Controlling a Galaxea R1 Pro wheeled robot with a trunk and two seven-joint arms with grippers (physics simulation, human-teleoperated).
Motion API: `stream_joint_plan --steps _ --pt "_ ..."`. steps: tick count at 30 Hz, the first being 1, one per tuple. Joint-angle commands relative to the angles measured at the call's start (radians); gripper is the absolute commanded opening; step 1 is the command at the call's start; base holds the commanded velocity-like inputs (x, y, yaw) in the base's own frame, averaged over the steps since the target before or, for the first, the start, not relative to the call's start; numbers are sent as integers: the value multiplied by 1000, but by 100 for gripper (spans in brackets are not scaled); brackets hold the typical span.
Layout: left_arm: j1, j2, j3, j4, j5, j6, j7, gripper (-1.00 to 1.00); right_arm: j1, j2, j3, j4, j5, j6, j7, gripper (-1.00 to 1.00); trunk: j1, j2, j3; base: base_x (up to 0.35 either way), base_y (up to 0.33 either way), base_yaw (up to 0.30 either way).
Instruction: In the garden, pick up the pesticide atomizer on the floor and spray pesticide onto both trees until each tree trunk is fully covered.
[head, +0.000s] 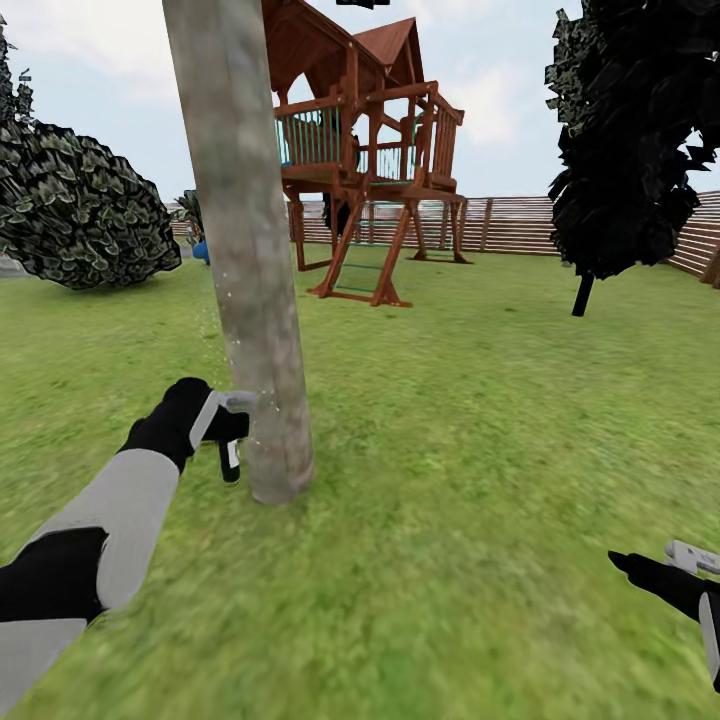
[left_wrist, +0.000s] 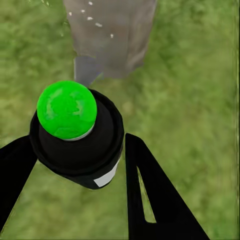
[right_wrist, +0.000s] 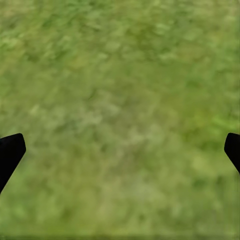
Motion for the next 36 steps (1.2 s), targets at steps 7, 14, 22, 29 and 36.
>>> stream_joint_plan --steps 7,14,22,29,36 --pt "-68 -25 4 -1 -10 6 -2 -100 -1 -1 -3 -1 11 3 9 100 0 0 -1 0 0 0" --pt "-84 45 4 4 -13 9 -1 -100 -1 -2 -3 -1 11 3 9 100 0 0 -1 0 0 0" --pt "-84 85 3 41 -15 9 -1 -100 -1 -1 -3 -1 11 3 8 100 0 0 -1 0 0 0" --pt "-84 110 2 188 -16 5 -2 -100 -1 -1 -3 -1 11 3 8 100 0 0 -1 0 0 0" --pt "-92 143 5 161 -20 7 -1 -100 -1 -3 -3 -1 11 3 8 100 0 0 -1 0 0 0"
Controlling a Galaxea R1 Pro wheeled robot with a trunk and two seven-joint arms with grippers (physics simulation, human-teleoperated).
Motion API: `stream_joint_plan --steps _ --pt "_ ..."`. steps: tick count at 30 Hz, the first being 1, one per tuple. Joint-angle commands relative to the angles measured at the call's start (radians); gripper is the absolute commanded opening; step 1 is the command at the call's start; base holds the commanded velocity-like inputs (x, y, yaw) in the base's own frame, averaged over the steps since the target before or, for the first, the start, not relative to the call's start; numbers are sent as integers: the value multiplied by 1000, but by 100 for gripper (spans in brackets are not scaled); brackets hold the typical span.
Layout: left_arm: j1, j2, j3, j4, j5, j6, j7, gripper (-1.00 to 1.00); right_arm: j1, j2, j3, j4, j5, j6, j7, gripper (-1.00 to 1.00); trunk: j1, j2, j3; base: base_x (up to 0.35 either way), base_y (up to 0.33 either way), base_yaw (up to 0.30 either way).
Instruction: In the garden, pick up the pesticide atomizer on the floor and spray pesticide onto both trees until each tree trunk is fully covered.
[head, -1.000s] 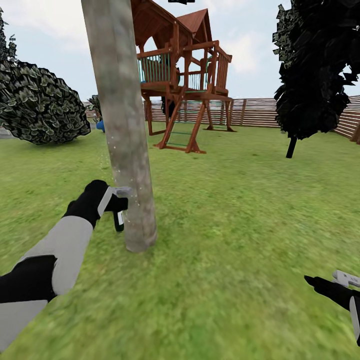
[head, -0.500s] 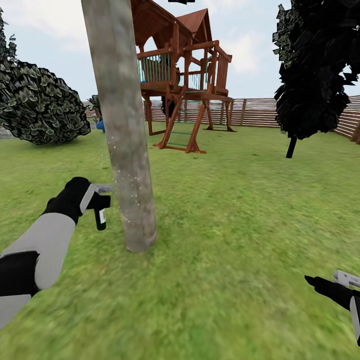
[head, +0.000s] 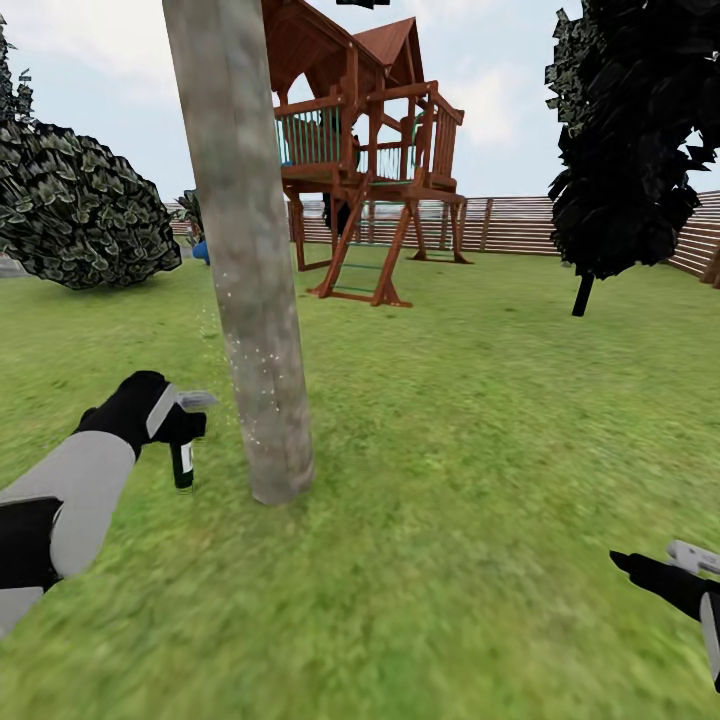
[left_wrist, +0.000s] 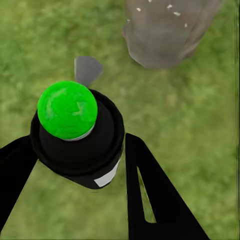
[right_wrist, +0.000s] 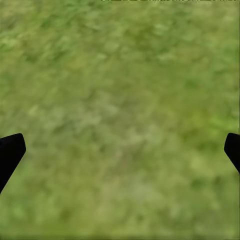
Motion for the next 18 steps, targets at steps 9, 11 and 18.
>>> stream_joint_plan --steps 9,11,18 --pt "-178 -45 7 -3 -6 7 -2 -100 -1 0 -3 -1 11 3 7 100 0 0 -1 0 0 0" --pt "-218 -52 7 4 -6 8 -2 -100 -1 0 -3 -1 11 3 5 100 0 0 -1 0 0 0" --pt "-309 -68 7 30 -5 8 -2 -100 -1 0 -3 -1 11 3 5 100 0 0 -1 0 0 0"
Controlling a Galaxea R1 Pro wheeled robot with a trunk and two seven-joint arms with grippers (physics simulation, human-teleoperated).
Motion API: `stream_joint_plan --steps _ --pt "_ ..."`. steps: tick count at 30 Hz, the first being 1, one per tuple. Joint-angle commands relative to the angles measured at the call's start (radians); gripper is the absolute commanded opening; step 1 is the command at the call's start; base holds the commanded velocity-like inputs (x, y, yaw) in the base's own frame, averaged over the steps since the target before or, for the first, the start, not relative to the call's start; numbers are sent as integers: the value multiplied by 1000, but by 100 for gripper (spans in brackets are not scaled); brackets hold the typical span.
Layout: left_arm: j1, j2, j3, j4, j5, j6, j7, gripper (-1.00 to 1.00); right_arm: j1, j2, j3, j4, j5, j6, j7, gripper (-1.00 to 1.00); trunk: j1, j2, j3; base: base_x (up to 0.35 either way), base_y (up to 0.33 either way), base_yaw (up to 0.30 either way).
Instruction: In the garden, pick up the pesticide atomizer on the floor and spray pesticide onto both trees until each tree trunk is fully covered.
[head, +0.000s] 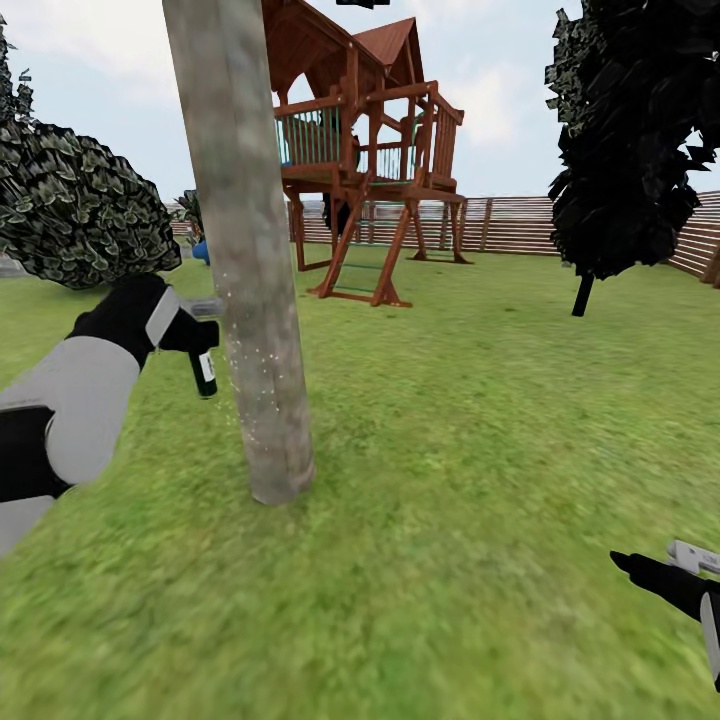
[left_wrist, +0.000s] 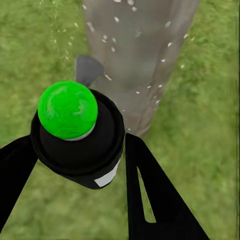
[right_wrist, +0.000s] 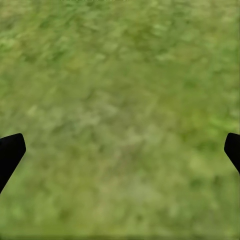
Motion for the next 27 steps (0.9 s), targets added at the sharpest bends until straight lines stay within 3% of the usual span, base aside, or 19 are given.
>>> stream_joint_plan --steps 1,8,15,18,23,27 --pt "-11 -3 8 0 -10 4 -2 -100 -1 0 -3 -1 11 3 9 100 0 0 -1 0 0 0" --pt "-49 -9 9 38 -9 5 -2 -100 -1 -1 -3 -1 11 4 9 100 0 0 -1 0 0 0" --pt "-47 -6 9 244 -7 -2 -4 -100 -1 -1 -3 -1 11 3 9 100 0 0 -1 0 0 0" --pt "-39 5 9 282 -7 -7 -8 -100 -1 0 -2 -1 11 3 9 100 0 0 -1 0 0 0" --pt "38 40 9 337 -10 -91 -10 -100 -1 1 -1 -1 11 3 9 100 0 0 -1 0 0 0" --pt "159 57 9 339 -10 -247 -10 -100 -1 1 -1 -1 11 2 9 100 0 0 -1 0 0 0"
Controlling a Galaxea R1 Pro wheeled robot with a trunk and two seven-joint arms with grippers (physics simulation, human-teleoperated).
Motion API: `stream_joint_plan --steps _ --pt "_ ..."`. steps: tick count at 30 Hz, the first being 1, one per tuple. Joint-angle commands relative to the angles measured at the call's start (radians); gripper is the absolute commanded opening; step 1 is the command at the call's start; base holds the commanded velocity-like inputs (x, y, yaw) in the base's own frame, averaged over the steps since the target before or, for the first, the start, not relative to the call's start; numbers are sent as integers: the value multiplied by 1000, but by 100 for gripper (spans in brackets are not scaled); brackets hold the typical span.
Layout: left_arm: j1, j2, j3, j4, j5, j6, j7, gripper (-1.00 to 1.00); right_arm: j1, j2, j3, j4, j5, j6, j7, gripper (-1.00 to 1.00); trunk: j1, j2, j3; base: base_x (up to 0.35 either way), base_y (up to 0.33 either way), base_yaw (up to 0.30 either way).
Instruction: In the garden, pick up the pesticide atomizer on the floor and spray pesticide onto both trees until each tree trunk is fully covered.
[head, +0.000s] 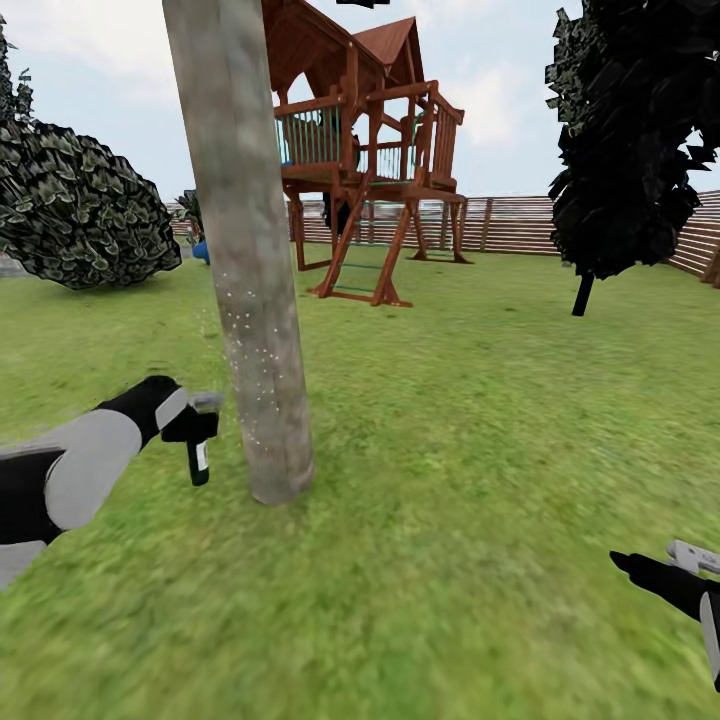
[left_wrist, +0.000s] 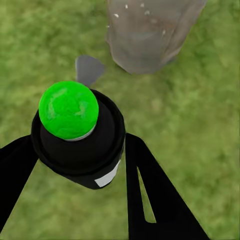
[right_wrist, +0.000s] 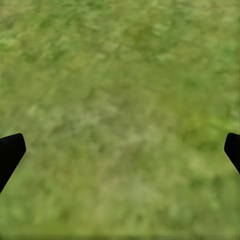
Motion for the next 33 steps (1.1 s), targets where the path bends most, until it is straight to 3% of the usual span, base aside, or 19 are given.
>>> stream_joint_plan --steps 1,3,6,9,11,19,27,33 --pt "32 1 8 -2 -6 -26 -3 -100 -1 0 -3 -1 10 3 9 100 0 -1 -1 0 0 0" --pt "106 0 8 -2 -2 -132 -3 -100 -1 0 -3 -1 11 3 10 100 0 -1 -1 0 0 0" --pt "156 2 9 -2 -2 -169 -3 -100 -1 1 -3 -1 11 4 12 100 0 -1 -1 0 0 2" --pt "239 2 9 -2 -1 -263 -3 -100 -1 3 -3 -1 12 5 10 100 0 -1 -1 0 0 163" --pt "269 0 9 -2 2 -287 -3 -100 -1 4 -2 -1 12 4 7 100 0 -1 -1 0 0 45" --pt "277 -19 8 -3 1 -293 -3 -100 -1 5 -3 -1 12 4 10 100 0 -1 -2 0 -16 3" --pt "277 -20 8 -3 1 -293 -1 -100 -1 4 -1 -4 12 6 11 100 0 -1 -8 86 -251 147" --pt "277 -43 8 -2 2 -292 -1 -100 -1 4 -3 -5 12 6 12 100 0 -1 -8 75 -282 96"
